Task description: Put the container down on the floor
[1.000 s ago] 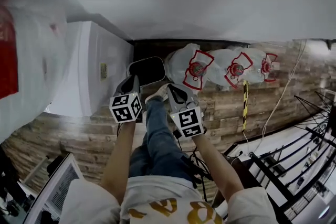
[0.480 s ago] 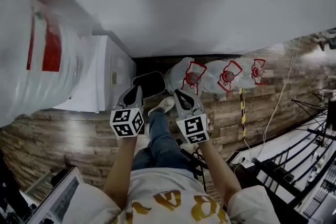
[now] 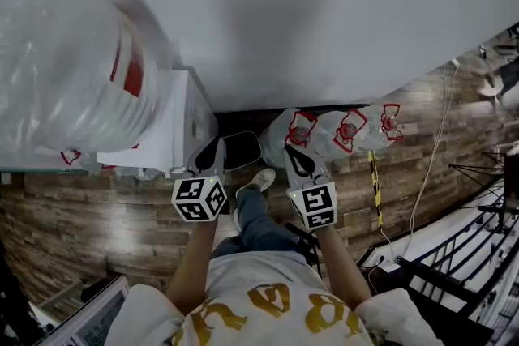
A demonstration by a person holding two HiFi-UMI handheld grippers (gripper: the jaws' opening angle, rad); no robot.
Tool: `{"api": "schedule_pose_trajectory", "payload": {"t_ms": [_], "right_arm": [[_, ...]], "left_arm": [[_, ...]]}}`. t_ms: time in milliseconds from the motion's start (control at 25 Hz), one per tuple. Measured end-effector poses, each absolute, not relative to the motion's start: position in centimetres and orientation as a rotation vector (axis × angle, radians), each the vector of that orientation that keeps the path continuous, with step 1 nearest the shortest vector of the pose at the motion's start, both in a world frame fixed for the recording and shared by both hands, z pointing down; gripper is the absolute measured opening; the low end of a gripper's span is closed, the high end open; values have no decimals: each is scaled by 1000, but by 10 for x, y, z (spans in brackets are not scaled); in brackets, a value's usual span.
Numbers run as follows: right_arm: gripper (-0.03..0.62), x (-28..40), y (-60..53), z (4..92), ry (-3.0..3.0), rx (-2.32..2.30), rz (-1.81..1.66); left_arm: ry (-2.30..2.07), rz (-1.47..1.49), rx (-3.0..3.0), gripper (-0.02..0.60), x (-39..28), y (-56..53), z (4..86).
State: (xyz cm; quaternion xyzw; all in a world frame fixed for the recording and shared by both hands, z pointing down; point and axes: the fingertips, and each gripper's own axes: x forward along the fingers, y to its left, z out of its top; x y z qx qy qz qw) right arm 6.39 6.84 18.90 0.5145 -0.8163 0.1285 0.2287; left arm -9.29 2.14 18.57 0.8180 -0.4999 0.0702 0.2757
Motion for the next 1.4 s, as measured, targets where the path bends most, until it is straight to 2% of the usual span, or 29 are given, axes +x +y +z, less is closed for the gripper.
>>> {"api": "schedule_pose_trajectory", "payload": {"t_ms": [640, 1400], "right_arm": [[28, 41, 109, 127, -2315, 1512, 290], [28, 29, 133, 134, -2350, 1512, 371]], "left_arm": [[-1404, 70, 2303, 0, -120, 65, 101], [-1416, 72, 2300, 0, -133, 89, 98]]}}
